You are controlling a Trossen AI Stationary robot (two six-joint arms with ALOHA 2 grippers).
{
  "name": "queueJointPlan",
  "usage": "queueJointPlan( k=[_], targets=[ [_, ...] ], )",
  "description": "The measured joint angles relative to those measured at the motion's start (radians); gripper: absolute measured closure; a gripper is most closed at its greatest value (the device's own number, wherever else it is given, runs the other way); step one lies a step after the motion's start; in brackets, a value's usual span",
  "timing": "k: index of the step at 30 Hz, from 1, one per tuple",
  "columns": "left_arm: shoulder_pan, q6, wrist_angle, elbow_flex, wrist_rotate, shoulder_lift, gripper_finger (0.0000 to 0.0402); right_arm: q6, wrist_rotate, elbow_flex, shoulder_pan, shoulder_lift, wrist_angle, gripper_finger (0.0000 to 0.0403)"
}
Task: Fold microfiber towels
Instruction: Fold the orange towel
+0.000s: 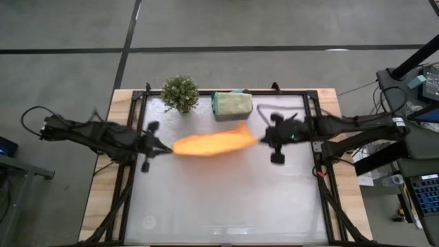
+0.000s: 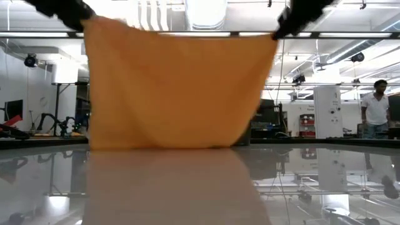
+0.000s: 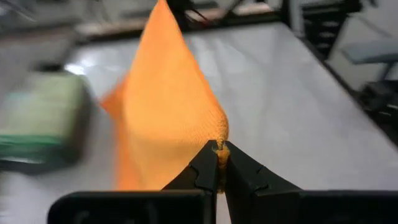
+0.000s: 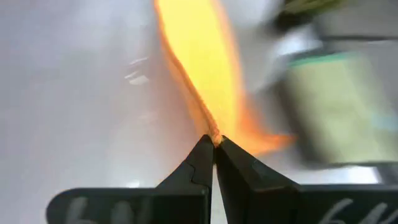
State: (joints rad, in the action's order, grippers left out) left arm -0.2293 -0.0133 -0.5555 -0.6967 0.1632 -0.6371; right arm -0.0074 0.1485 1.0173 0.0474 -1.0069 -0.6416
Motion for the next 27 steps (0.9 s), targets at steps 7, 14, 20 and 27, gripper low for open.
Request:
queueJointPlan(
  k=[7,14,20,27],
  targets=[
    [-0.046,0.208,0.277,0.177,-0.227,-0.173,0.0402,0.175,-0.3,-0.228,0.149,-0.009,0.167,0.0394],
    [-0.187,0.435,0.47,0.214,-0.26,-0.423,0.0402,0.396,-0.377,-0.369,0.274,-0.055,0.396,0.0394],
    [-0.212,0.476,0.46,0.188,-0.227,-0.585,0.0402,0.454,-0.253,-0.383,0.283,-0.136,0.413,0.0394],
    [-0.16,0.427,0.31,0.183,-0.201,-0.597,0.0402,0.411,-0.028,-0.338,0.224,-0.153,0.268,0.0394]
  ],
)
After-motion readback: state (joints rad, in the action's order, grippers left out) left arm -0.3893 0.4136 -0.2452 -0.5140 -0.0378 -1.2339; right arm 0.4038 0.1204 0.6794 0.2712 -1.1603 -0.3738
